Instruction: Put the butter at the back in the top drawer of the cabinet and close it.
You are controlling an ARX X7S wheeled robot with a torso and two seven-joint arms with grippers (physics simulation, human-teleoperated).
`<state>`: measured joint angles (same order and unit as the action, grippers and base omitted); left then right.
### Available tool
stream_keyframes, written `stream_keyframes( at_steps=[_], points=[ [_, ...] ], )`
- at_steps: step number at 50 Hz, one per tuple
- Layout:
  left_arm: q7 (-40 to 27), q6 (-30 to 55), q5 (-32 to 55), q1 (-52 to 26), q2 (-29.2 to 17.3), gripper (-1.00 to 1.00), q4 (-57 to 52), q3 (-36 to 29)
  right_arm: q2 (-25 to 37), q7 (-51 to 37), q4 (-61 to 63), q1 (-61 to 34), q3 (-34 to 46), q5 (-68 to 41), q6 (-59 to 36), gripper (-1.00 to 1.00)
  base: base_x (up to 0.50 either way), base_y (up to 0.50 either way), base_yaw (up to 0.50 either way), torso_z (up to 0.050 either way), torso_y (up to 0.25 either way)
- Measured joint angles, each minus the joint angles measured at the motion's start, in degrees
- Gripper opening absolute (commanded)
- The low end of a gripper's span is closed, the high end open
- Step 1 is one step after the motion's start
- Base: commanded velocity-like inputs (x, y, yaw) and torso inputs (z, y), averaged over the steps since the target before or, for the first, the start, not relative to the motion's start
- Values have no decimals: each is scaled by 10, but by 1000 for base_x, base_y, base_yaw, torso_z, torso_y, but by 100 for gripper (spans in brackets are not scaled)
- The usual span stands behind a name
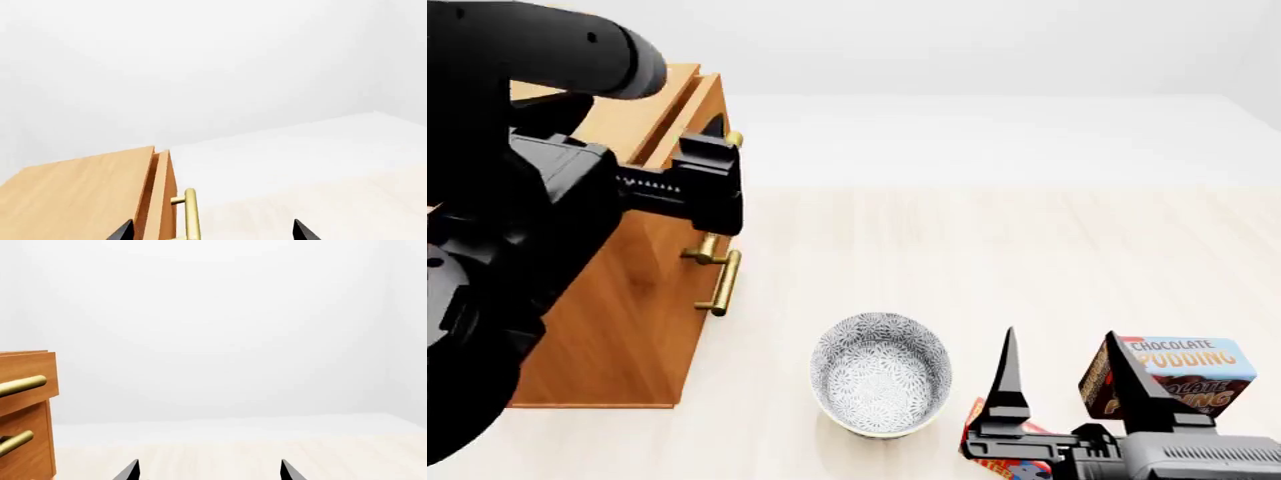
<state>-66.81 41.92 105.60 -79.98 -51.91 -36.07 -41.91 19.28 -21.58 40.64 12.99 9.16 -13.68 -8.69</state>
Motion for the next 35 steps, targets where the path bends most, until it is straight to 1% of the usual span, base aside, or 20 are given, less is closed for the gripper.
stream_keyframes(
  at_steps=[10, 22, 28, 35],
  points=[
    [-1, 85, 91, -116, 45, 100, 145, -49, 3, -1, -2, -3, 1, -5, -4, 100, 0, 0, 0, 0, 0],
    [-6, 183, 182, -210, 111, 100, 334, -131, 7, -1, -2, -5, 2, -9, -7, 100, 0, 0, 0, 0, 0],
    [4, 233, 198, -255, 151, 100, 443, -172, 9, -2, -1, -5, 3, -11, -8, 100, 0, 0, 0, 0, 0],
    [35, 284, 183, -307, 201, 100, 569, -210, 11, -2, 0, -5, 4, -12, -10, 100, 0, 0, 0, 0, 0]
  ],
)
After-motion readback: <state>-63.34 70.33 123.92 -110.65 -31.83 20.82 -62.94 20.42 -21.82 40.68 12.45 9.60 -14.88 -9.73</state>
